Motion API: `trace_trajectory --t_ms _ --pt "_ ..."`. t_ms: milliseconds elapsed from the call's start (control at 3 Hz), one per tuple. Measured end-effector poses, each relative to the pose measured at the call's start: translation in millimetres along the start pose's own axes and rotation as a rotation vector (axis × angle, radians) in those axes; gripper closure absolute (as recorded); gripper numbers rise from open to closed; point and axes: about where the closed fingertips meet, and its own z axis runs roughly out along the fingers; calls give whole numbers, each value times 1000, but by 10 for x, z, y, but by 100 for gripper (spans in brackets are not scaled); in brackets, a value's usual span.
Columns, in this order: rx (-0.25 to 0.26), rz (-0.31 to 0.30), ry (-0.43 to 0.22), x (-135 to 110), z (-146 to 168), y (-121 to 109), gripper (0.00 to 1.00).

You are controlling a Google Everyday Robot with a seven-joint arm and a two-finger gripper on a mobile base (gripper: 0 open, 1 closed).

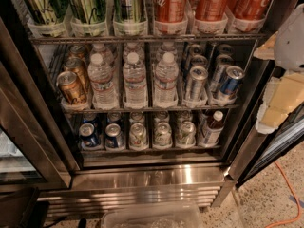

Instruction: Pick green can from top shelf of fridge

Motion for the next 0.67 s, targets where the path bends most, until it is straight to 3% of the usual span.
trace_trajectory --t_ms 333,667 --pt "0 0 0 0 0 0 0" --pt "2 38 -73 -125 13 38 0"
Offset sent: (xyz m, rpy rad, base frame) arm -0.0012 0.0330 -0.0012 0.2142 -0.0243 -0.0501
